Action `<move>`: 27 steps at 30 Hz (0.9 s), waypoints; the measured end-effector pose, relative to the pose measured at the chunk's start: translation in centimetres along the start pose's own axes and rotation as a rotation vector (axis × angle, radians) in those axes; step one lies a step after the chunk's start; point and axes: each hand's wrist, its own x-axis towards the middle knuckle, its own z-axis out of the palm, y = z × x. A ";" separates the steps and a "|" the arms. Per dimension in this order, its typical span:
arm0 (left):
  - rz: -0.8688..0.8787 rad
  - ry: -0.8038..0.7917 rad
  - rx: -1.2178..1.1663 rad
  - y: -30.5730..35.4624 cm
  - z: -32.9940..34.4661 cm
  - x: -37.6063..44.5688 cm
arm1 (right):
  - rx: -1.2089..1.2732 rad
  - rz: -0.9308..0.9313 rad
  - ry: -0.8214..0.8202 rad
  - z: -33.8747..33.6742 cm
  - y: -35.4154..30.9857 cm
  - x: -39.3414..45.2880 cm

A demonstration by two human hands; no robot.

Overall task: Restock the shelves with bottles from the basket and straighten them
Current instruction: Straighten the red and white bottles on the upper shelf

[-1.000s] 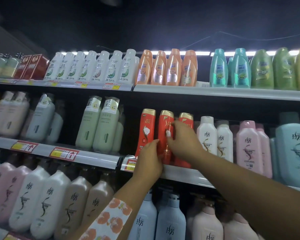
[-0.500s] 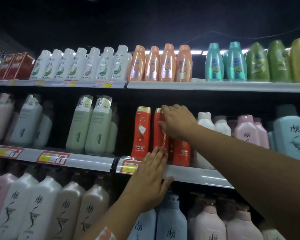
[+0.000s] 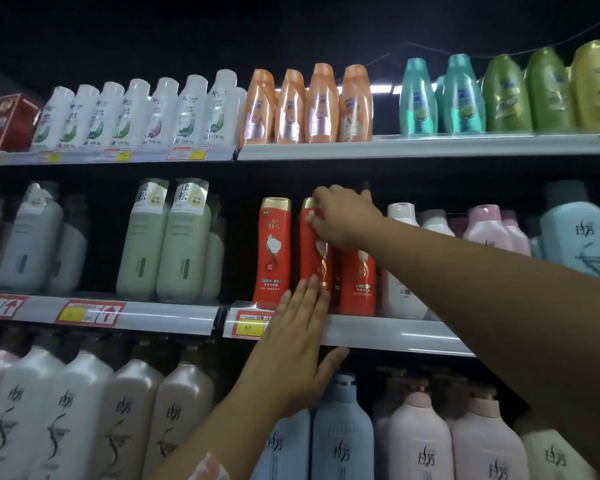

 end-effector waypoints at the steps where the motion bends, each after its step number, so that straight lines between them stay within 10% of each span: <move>1: 0.002 -0.002 0.000 0.0 -0.1 0.0 | -0.005 0.005 0.002 0.1 0.0 0.0; 27: -0.027 0.017 -0.001 0.4 -0.3 -0.2 | 0.012 -0.018 0.032 -1.4 1.2 -1.3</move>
